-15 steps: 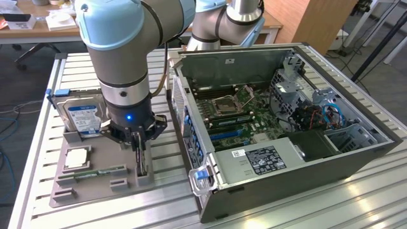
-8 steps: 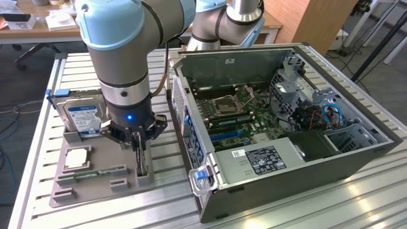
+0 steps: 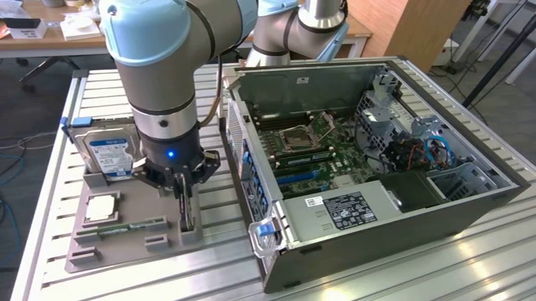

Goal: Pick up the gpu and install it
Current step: 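Pick up the gpu and move the gpu toward the slot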

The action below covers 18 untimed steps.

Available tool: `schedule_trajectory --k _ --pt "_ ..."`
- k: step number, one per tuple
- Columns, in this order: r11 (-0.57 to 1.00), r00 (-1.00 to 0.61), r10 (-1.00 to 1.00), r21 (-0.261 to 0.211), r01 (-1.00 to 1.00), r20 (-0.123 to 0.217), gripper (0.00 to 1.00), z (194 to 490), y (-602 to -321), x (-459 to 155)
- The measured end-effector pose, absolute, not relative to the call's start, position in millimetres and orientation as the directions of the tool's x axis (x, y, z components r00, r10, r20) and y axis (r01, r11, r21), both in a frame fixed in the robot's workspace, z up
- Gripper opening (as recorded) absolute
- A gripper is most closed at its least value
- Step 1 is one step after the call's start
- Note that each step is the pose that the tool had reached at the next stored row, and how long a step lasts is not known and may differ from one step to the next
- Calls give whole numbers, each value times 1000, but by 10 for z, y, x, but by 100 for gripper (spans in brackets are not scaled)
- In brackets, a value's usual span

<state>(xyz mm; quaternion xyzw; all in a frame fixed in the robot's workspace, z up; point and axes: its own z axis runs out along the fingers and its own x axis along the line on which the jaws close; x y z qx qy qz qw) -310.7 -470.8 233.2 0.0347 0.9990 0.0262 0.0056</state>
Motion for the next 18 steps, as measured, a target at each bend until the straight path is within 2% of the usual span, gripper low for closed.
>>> schedule_trajectory --k 9,18 --pt "996 -998 69 53 69 -9 26 2469 -4708 -3108" --pt "996 -998 69 52 69 -9 26 2780 -4708 -3108"
